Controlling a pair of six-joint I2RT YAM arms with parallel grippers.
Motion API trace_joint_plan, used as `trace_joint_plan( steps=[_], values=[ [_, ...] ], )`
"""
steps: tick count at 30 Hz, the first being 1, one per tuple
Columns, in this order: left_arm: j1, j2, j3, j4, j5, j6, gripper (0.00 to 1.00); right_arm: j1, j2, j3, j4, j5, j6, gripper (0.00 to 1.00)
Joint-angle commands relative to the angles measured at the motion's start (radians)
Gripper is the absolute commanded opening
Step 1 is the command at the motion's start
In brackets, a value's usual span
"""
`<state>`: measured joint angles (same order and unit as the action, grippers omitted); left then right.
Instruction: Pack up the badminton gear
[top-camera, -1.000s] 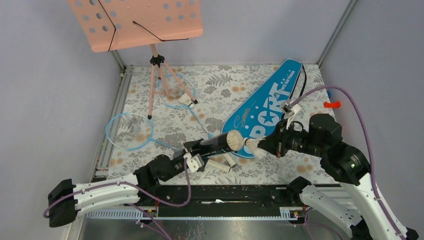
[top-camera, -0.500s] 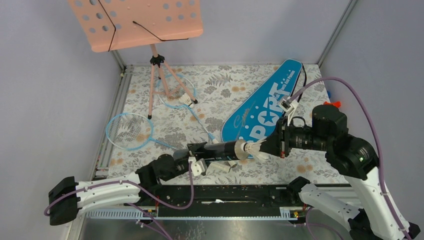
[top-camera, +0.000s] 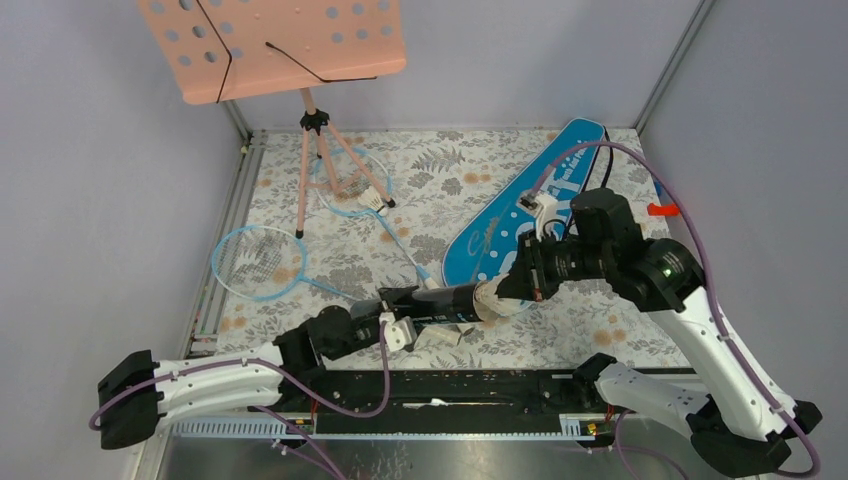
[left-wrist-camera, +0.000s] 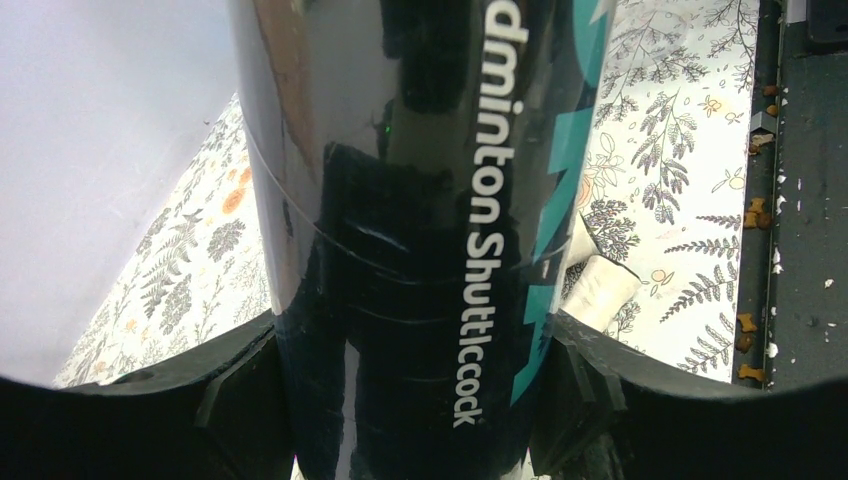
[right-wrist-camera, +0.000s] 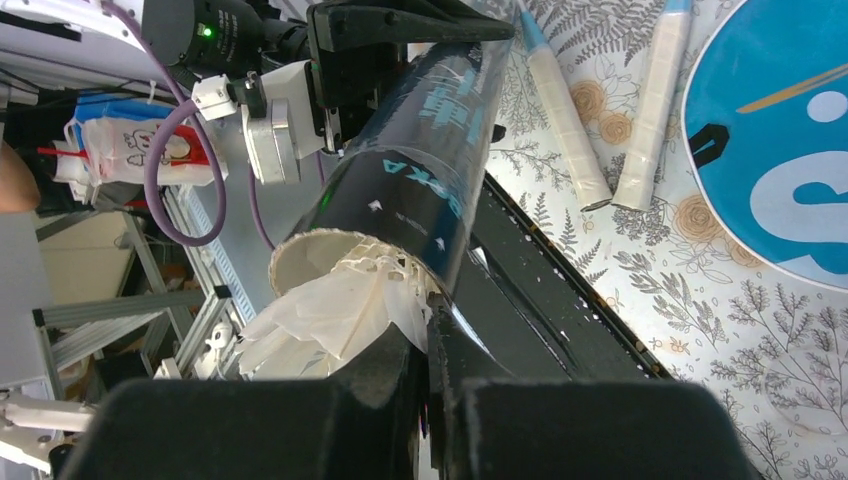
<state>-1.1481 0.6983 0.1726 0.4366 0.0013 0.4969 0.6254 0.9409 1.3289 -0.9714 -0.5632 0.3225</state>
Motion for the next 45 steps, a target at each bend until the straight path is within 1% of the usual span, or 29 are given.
trace_joint_plan(
  steps=[1, 4, 7, 8, 9, 10, 11, 16, 23, 26, 29, 34, 37, 39, 41, 45],
  values=[
    [0.002, 0.033, 0.070, 0.123, 0.016, -0.034, 0.00, 0.052, 0.049, 0.009, 0.035, 0.043, -0.021, 0.10],
    [0.002, 0.055, 0.081, 0.143, 0.017, -0.043, 0.00, 0.081, 0.074, 0.025, 0.044, 0.106, -0.026, 0.16],
    [0.002, 0.069, 0.088, 0.162, 0.020, -0.051, 0.00, 0.100, 0.088, 0.050, 0.050, 0.167, -0.043, 0.29],
    [0.002, 0.070, 0.089, 0.162, 0.018, -0.053, 0.00, 0.103, 0.090, 0.054, 0.051, 0.179, -0.051, 0.39],
    [0.002, 0.071, 0.090, 0.162, 0.017, -0.053, 0.00, 0.104, 0.088, 0.059, 0.049, 0.187, -0.063, 0.64],
    [0.002, 0.070, 0.090, 0.162, 0.015, -0.055, 0.00, 0.104, 0.085, 0.065, 0.047, 0.194, -0.072, 0.95],
    [0.002, 0.070, 0.089, 0.162, 0.014, -0.055, 0.00, 0.104, 0.079, 0.069, 0.049, 0.201, -0.077, 0.99],
    [0.002, 0.068, 0.086, 0.167, 0.008, -0.060, 0.00, 0.104, 0.016, 0.097, 0.049, 0.285, -0.082, 1.00],
    [0.002, 0.050, 0.079, 0.173, 0.009, -0.067, 0.00, 0.104, -0.099, 0.050, 0.094, 0.377, -0.067, 1.00],
    [0.002, 0.041, 0.075, 0.175, 0.010, -0.071, 0.00, 0.105, -0.129, 0.031, 0.090, 0.397, -0.070, 1.00],
    [0.002, 0.036, 0.073, 0.178, 0.016, -0.074, 0.00, 0.104, -0.142, -0.009, 0.112, 0.379, -0.067, 1.00],
    [0.002, 0.040, 0.078, 0.179, 0.028, -0.075, 0.00, 0.104, -0.088, -0.064, 0.205, 0.244, -0.059, 1.00],
    [0.002, 0.051, 0.087, 0.176, 0.024, -0.081, 0.00, 0.105, -0.020, -0.065, 0.265, 0.150, -0.053, 1.00],
    [0.002, 0.050, 0.091, 0.173, 0.025, -0.086, 0.00, 0.105, 0.022, -0.047, 0.260, 0.146, -0.062, 1.00],
    [0.002, 0.043, 0.091, 0.174, 0.037, -0.091, 0.00, 0.104, 0.061, -0.039, 0.254, 0.181, -0.076, 1.00],
    [0.002, 0.015, 0.082, 0.212, 0.041, -0.113, 0.00, 0.108, 0.123, -0.063, 0.262, 0.214, -0.091, 1.00]
  ],
)
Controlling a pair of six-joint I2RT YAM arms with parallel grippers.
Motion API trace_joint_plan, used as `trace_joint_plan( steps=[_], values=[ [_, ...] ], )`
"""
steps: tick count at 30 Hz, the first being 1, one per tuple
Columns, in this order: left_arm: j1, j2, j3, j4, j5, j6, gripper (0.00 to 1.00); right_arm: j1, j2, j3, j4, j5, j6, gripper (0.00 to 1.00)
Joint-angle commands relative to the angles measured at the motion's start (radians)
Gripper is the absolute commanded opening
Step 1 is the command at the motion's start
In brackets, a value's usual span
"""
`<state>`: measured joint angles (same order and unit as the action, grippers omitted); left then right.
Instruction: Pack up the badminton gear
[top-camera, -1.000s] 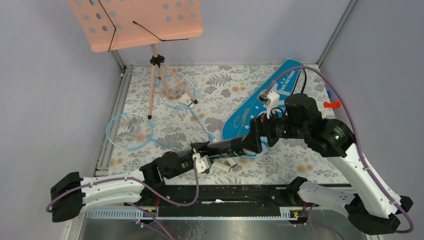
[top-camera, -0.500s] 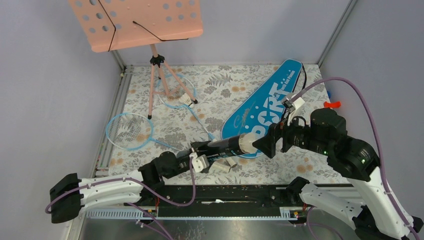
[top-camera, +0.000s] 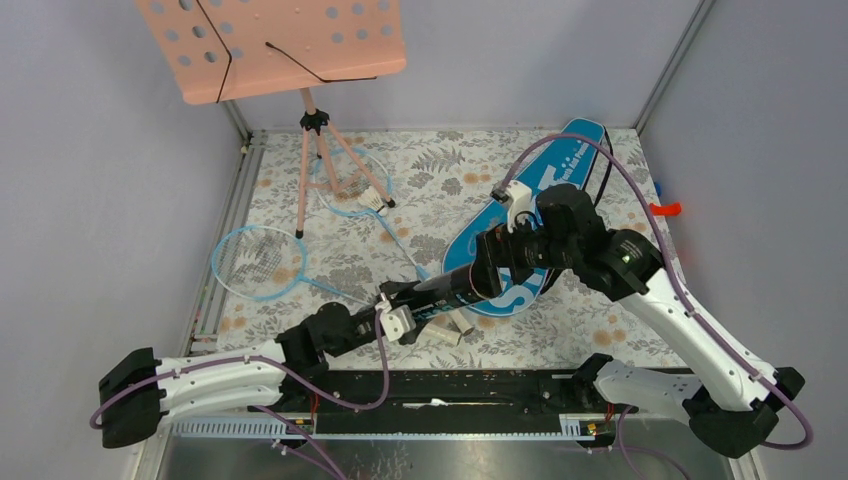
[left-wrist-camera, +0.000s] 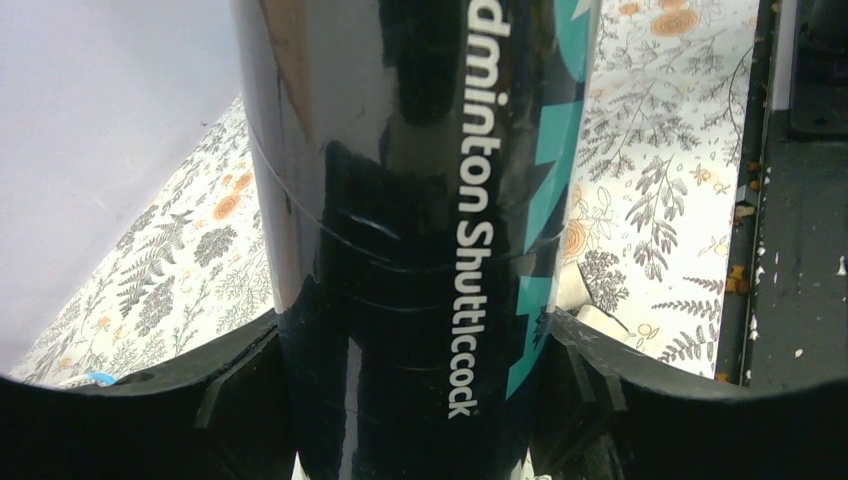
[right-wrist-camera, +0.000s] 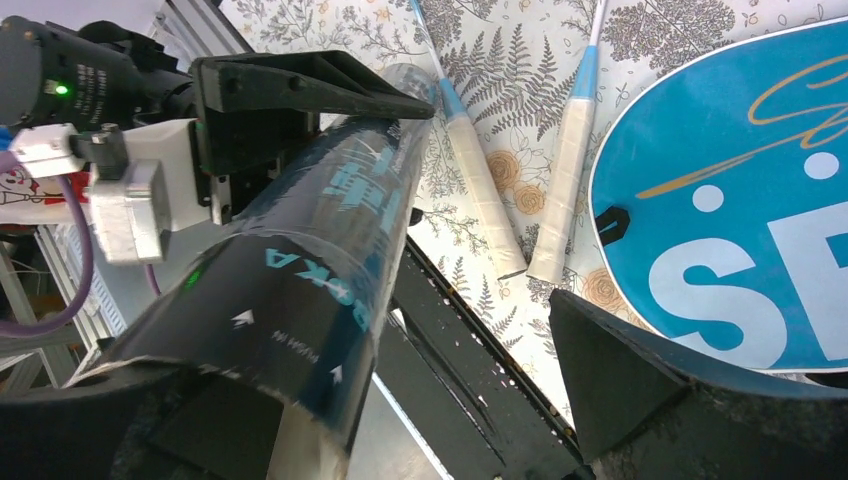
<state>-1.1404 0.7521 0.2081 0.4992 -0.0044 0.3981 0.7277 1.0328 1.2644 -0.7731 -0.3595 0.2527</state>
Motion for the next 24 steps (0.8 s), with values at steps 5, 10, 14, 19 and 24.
trace_joint_plan(
  steps=[5, 10, 14, 19, 24],
  values=[
    [-0.005, -0.055, 0.043, 0.201, 0.017, -0.053, 0.01, 0.006, 0.040, -0.009, 0.154, -0.039, -0.038, 1.00],
    [-0.006, -0.054, 0.065, 0.202, -0.110, -0.095, 0.01, 0.006, 0.013, 0.148, 0.200, -0.101, -0.098, 1.00],
    [-0.005, -0.049, 0.119, 0.125, -0.245, -0.144, 0.01, 0.006, -0.025, 0.256, 0.228, -0.076, -0.179, 1.00],
    [-0.005, -0.051, 0.179, 0.054, -0.590, -0.213, 0.01, 0.003, -0.065, 0.297, 0.186, 0.155, -0.232, 0.99],
    [-0.005, -0.048, 0.256, -0.012, -1.005, -0.265, 0.01, 0.000, -0.036, 0.231, 0.210, 0.262, -0.183, 1.00]
  ],
)
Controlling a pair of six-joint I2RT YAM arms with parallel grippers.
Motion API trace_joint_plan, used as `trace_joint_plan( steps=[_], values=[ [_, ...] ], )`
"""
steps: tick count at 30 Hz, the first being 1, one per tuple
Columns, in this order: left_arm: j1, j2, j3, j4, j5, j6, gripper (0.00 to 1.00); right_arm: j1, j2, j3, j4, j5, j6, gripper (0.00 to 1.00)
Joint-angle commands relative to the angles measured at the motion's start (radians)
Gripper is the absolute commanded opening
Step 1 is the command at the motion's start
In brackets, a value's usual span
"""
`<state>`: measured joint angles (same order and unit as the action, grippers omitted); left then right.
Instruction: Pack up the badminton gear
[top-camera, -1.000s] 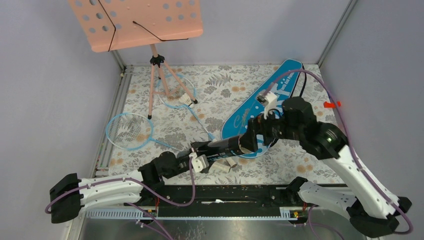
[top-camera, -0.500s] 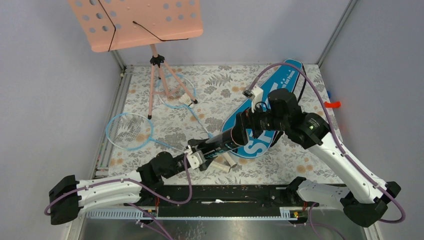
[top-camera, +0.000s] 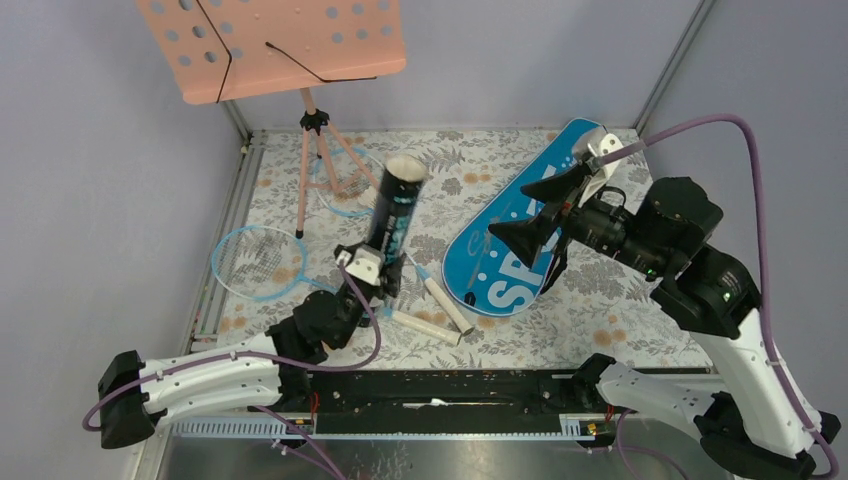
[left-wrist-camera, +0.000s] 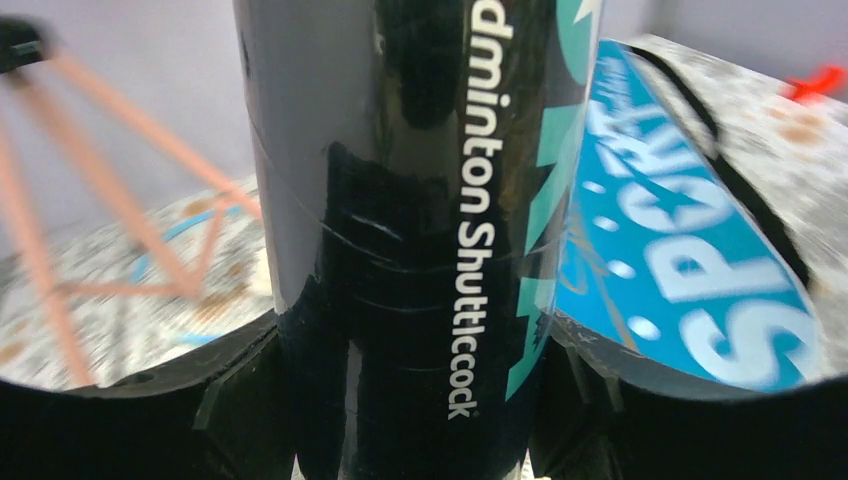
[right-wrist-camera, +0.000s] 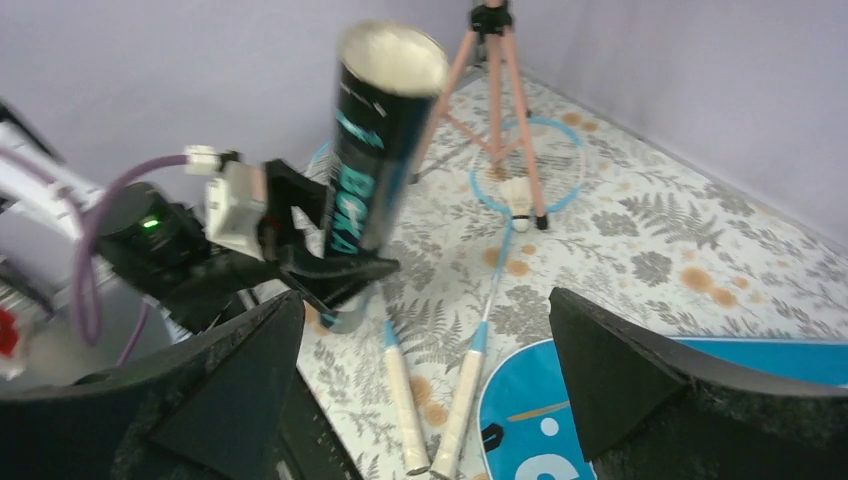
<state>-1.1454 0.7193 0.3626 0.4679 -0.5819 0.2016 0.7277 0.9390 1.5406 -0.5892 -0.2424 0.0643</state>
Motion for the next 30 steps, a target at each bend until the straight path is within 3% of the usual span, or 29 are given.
trace_joint_plan(
  steps=[1, 6, 10, 13, 15, 18, 21, 25, 30],
  values=[
    [-0.001, -0.016, 0.118, -0.004, -0.500, -0.078, 0.01, -0.002, 0.088, -0.063, 0.045, 0.176, 0.031, 1.00],
    [-0.001, -0.017, 0.199, -0.171, -0.734, -0.126, 0.01, -0.008, 0.302, -0.081, 0.167, 0.338, 0.164, 1.00],
    [-0.001, -0.048, 0.236, -0.367, -0.847, -0.268, 0.01, -0.006, 0.477, -0.156, 0.453, 0.151, 0.212, 0.98],
    [-0.001, -0.110, 0.277, -0.622, -0.865, -0.484, 0.01, -0.006, 0.655, -0.123, 0.560, 0.100, 0.235, 0.98],
    [-0.001, -0.153, 0.274, -0.706, -0.880, -0.557, 0.01, -0.006, 0.774, -0.071, 0.579, 0.089, 0.265, 0.98],
    [-0.001, -0.213, 0.236, -0.681, -0.860, -0.524, 0.02, -0.004, 0.903, -0.023, 0.636, 0.003, 0.292, 0.99],
    [-0.001, -0.263, 0.169, -0.488, -0.687, -0.341, 0.02, 0.004, 0.901, -0.114, 0.825, -0.133, 0.307, 1.00],
    [-0.001, -0.336, 0.099, -0.318, -0.484, -0.287, 0.03, 0.009, 0.776, -0.339, 1.096, -0.260, 0.323, 1.00],
    [-0.001, -0.369, 0.088, -0.285, -0.319, -0.300, 0.03, 0.031, 0.587, -0.559, 1.369, -0.444, 0.379, 1.00]
  ],
)
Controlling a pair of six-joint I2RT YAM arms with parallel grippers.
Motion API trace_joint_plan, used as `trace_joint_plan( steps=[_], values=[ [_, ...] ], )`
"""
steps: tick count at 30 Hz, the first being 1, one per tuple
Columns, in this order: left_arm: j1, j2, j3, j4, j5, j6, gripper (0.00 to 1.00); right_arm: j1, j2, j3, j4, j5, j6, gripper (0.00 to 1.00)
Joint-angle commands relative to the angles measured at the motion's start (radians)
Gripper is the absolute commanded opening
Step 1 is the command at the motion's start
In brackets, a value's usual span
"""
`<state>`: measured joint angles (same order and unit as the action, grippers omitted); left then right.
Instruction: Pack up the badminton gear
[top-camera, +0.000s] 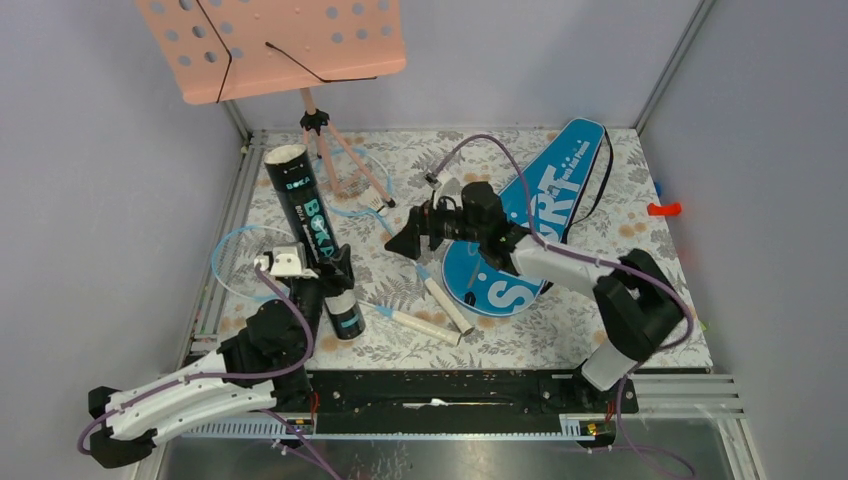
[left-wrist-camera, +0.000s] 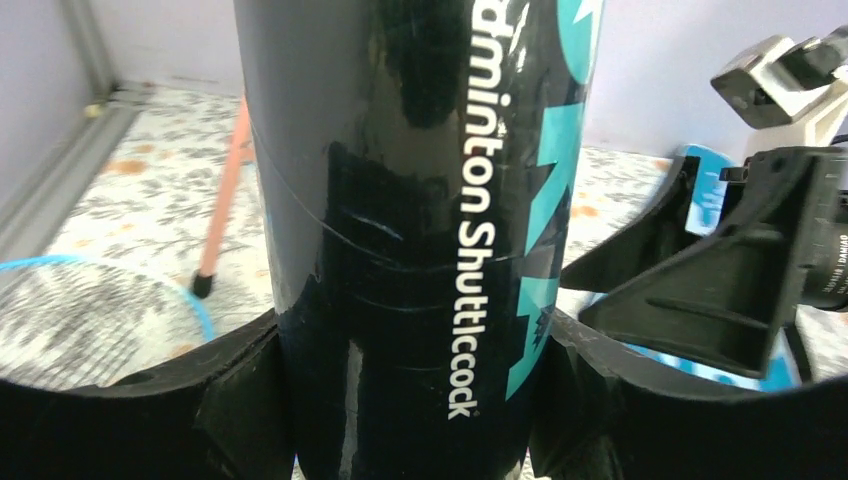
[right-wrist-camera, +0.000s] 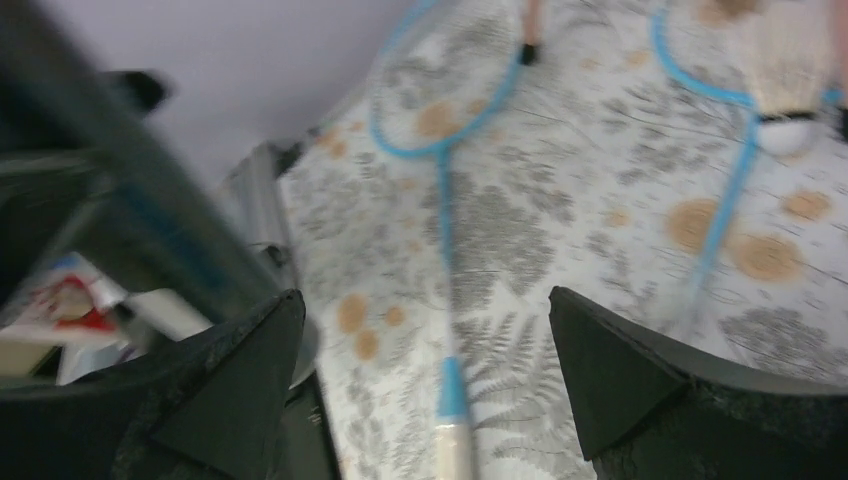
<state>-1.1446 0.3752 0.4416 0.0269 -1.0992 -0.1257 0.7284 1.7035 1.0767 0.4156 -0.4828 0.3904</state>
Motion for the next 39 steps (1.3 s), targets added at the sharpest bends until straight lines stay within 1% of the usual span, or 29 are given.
trace_joint_plan(
  steps=[1, 3, 5, 6, 8, 11, 14, 20, 23, 26, 29, 30, 31, 32, 33, 36, 38, 39],
  values=[
    [-0.001, -0.026, 0.009, 0.160, 0.243, 0.026, 0.03, 0.042, -0.207, -0.123, 0.404, -0.238, 0.069, 0.99],
    [-0.001, -0.029, 0.008, 0.157, 0.389, 0.027, 0.03, 0.055, -0.251, -0.166, 0.514, -0.300, 0.150, 1.00],
    [-0.001, -0.030, -0.001, 0.167, 0.558, 0.031, 0.03, 0.057, -0.282, -0.193, 0.645, -0.338, 0.243, 1.00],
    [-0.001, -0.027, -0.006, 0.173, 0.620, 0.024, 0.03, 0.058, -0.295, -0.199, 0.697, -0.352, 0.274, 1.00],
    [-0.001, -0.019, -0.021, 0.218, 0.689, 0.003, 0.03, 0.068, -0.317, -0.206, 0.770, -0.381, 0.310, 1.00],
    [-0.001, 0.004, -0.022, 0.240, 0.804, 0.001, 0.04, 0.077, -0.347, -0.223, 0.812, -0.380, 0.316, 1.00],
    [-0.001, 0.037, -0.007, 0.244, 0.907, -0.008, 0.04, 0.083, -0.379, -0.237, 0.792, -0.352, 0.270, 1.00],
    [-0.002, 0.108, 0.005, 0.349, 0.994, -0.046, 0.04, 0.149, -0.378, -0.252, 0.751, -0.338, 0.163, 0.99],
    [-0.002, 0.137, 0.004, 0.406, 1.080, -0.049, 0.04, 0.178, -0.374, -0.255, 0.741, -0.319, 0.112, 1.00],
    [-0.001, 0.161, 0.015, 0.423, 1.145, -0.055, 0.04, 0.188, -0.366, -0.242, 0.693, -0.291, 0.078, 0.98],
    [-0.001, 0.174, 0.020, 0.441, 1.160, -0.067, 0.04, 0.194, -0.363, -0.232, 0.645, -0.283, 0.049, 0.92],
    [-0.001, 0.174, 0.018, 0.448, 1.163, -0.067, 0.04, 0.196, -0.365, -0.232, 0.639, -0.280, 0.048, 0.88],
    [-0.001, 0.174, 0.016, 0.454, 1.162, -0.067, 0.05, 0.197, -0.368, -0.235, 0.638, -0.281, 0.052, 0.82],
    [-0.001, 0.171, 0.015, 0.455, 1.154, -0.071, 0.11, 0.197, -0.374, -0.238, 0.637, -0.281, 0.057, 0.76],
    [-0.001, 0.169, 0.013, 0.451, 1.140, -0.074, 0.20, 0.197, -0.383, -0.241, 0.629, -0.282, 0.060, 0.71],
    [-0.001, 0.148, 0.011, 0.410, 1.056, -0.086, 0.56, 0.197, -0.452, -0.267, 0.555, -0.229, 0.022, 0.61],
    [-0.001, 0.131, 0.005, 0.381, 1.007, -0.087, 0.89, 0.197, -0.521, -0.279, 0.450, -0.137, -0.026, 0.53],
    [-0.001, 0.122, 0.004, 0.365, 0.991, -0.086, 0.97, 0.197, -0.567, -0.280, 0.354, -0.078, -0.054, 0.50]
  ],
)
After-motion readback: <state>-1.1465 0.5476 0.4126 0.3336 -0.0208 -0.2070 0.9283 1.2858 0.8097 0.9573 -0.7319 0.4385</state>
